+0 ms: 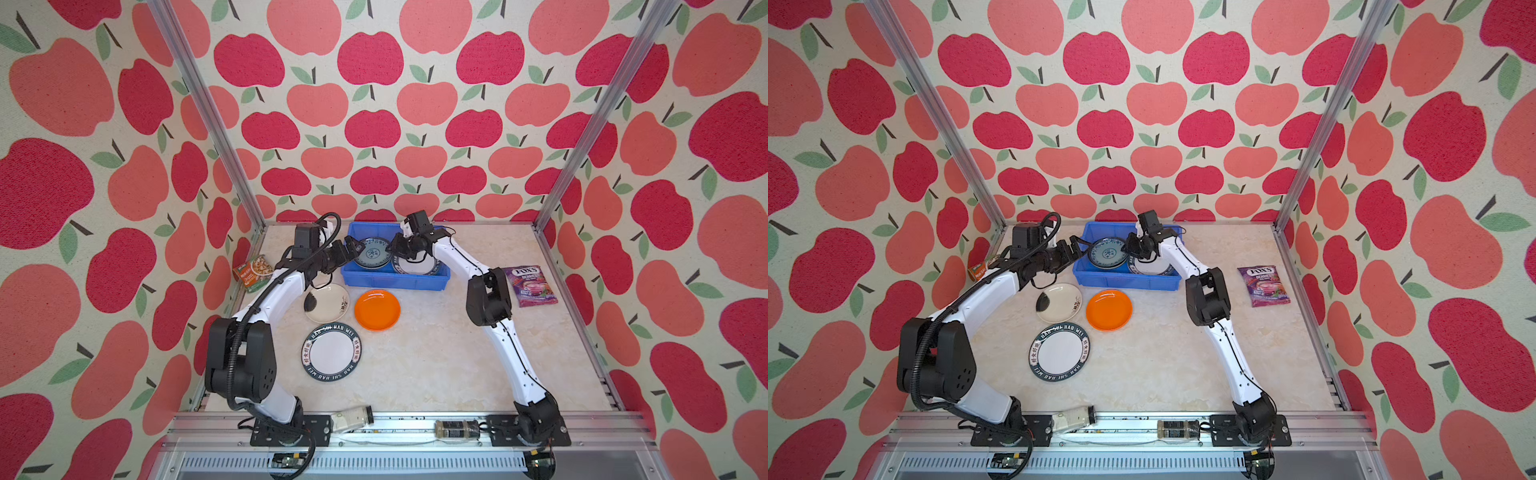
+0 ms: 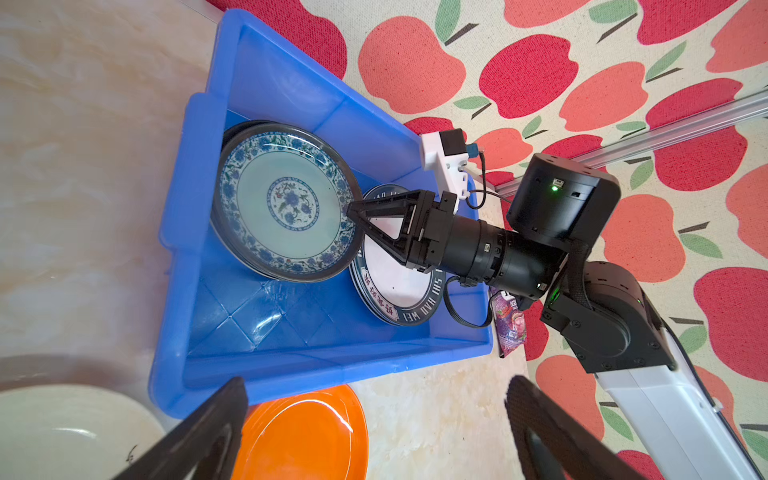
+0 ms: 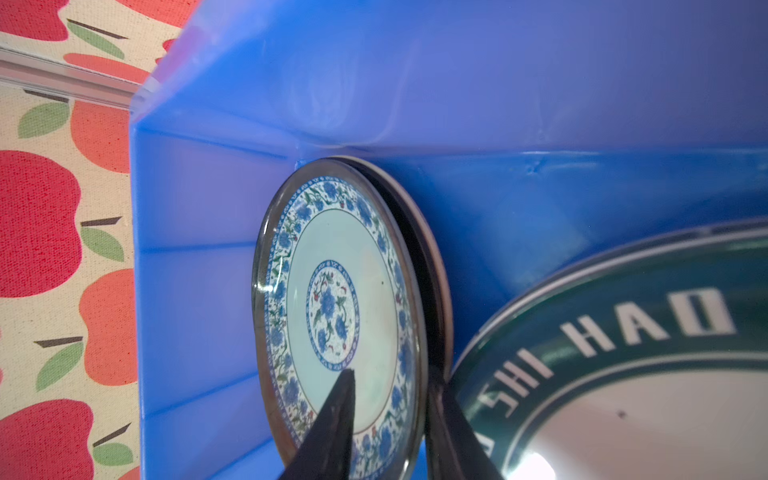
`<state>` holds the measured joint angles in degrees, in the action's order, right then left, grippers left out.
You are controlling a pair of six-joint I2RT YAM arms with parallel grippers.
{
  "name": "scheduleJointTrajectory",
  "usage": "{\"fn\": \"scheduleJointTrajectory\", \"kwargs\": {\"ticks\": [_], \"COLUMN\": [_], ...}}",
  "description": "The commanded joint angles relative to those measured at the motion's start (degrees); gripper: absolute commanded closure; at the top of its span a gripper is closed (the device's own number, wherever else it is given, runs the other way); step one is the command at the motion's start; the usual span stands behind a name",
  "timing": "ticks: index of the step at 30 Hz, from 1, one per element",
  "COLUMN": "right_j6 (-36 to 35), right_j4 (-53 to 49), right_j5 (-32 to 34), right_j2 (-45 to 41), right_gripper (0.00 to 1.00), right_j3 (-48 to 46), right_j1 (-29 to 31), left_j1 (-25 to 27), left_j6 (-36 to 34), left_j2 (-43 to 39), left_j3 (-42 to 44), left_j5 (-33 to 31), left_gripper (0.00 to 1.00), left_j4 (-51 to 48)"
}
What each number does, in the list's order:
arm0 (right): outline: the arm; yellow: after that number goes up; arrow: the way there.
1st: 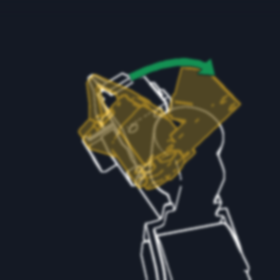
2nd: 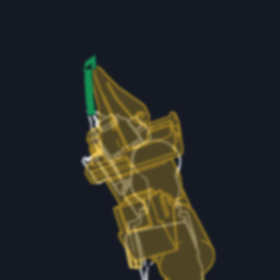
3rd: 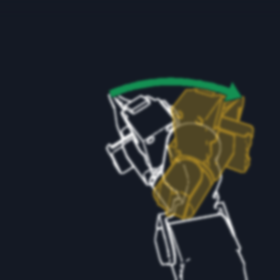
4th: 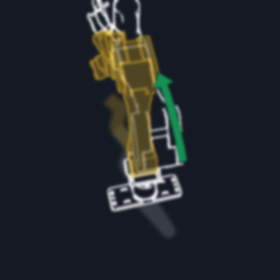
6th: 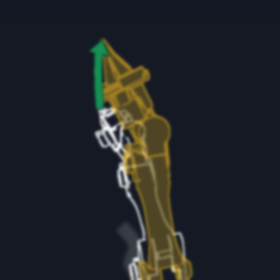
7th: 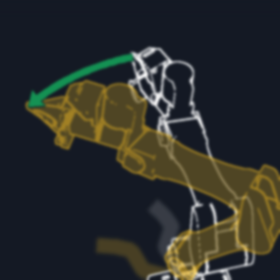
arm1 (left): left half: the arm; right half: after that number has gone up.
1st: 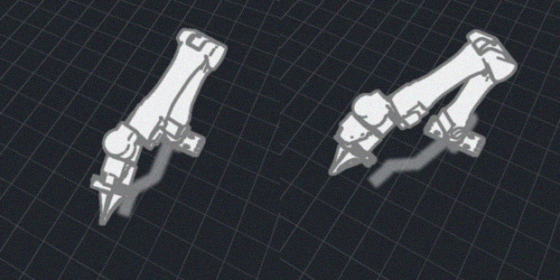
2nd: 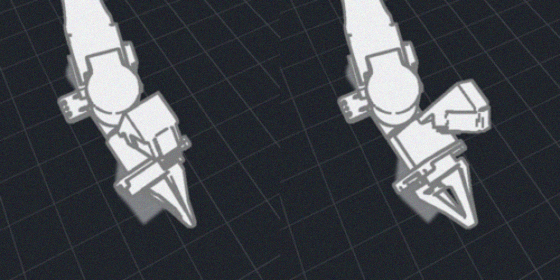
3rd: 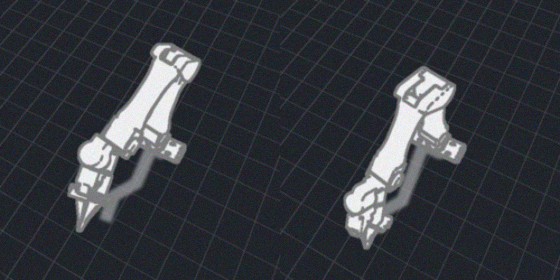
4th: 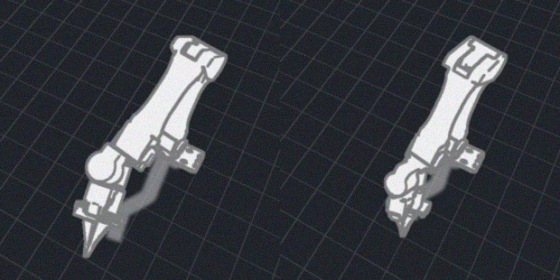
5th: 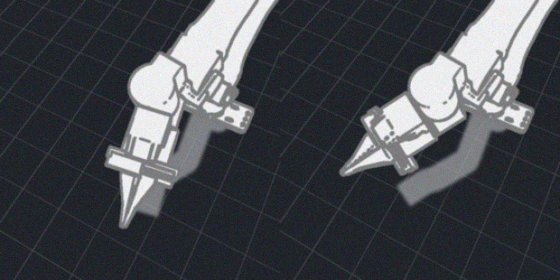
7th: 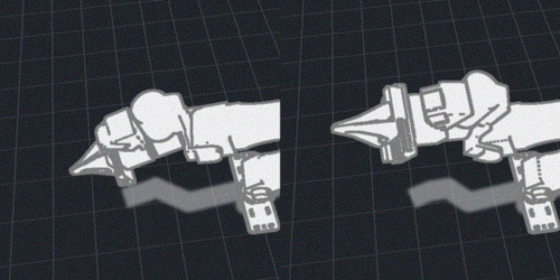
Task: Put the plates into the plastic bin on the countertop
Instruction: 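Lower the floral plate upright into the bin beside the black plate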
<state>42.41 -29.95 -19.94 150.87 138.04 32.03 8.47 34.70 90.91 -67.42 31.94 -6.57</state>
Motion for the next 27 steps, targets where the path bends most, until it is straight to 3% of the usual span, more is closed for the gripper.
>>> {"fn": "scheduleJointTrajectory", "kwargs": {"ticks": [1,27], "right_j6": [-3.17,-4.55], "right_j4": [-3.52,-6.62], "right_j5": [2.71,2.26], "right_j2": [-4.34,-1.46], "right_gripper": [0.68,0.71], "right_j3": [-1.85,1.19], "right_j1": [0.62,1.38], "left_j1": [-0.18,-0.2], "left_j6": [0.67,1.12], "left_j2": [1.56,3.84], "left_j3": [0.4,0.1], "left_j5": [1.19,1.98], "left_gripper": [0.01,0.01], "left_j4": [1.46,3.37]}}
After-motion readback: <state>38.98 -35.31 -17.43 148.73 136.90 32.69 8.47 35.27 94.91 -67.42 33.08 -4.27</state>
